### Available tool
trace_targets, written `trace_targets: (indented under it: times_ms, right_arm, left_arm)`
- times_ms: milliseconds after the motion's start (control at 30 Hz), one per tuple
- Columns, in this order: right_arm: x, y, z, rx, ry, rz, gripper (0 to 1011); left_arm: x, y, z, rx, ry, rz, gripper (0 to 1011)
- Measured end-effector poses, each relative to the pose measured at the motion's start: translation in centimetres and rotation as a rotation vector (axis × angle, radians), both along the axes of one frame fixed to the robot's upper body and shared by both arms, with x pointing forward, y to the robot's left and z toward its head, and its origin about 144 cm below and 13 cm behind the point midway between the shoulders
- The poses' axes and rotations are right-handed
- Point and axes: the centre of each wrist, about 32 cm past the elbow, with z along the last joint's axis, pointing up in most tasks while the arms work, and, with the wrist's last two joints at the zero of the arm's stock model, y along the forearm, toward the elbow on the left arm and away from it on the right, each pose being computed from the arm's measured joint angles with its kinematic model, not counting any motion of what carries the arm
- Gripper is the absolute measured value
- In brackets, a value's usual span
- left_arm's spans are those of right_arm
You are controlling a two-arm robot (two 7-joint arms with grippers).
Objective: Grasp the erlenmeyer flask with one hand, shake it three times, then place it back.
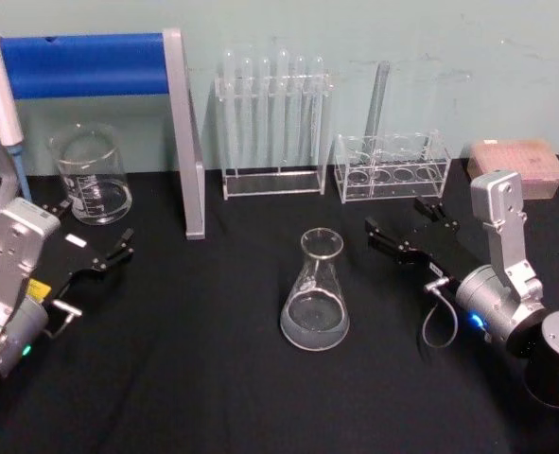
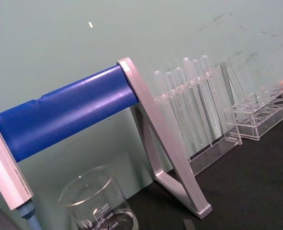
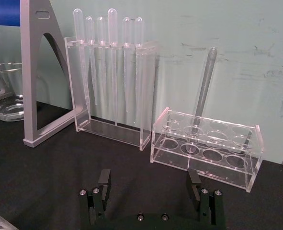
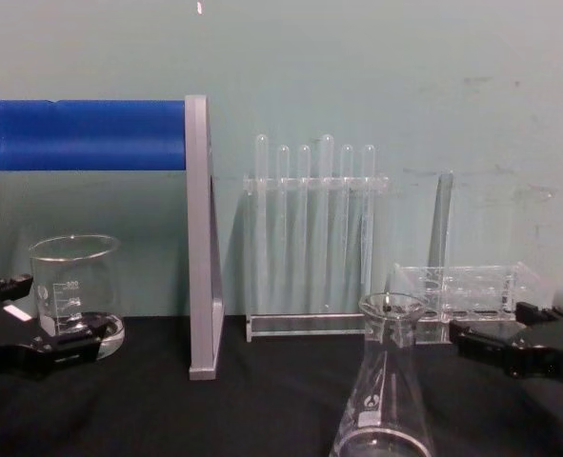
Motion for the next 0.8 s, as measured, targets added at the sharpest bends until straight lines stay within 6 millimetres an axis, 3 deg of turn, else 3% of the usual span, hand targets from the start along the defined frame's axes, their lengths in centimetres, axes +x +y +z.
trace_targets:
  times_ms: [800]
  right_arm:
    - [0.00,0.00,0.00,0.000,0.000,0.000,1003]
  left_arm:
    - [0.00,0.00,0.00,0.000,0.000,0.000,1001]
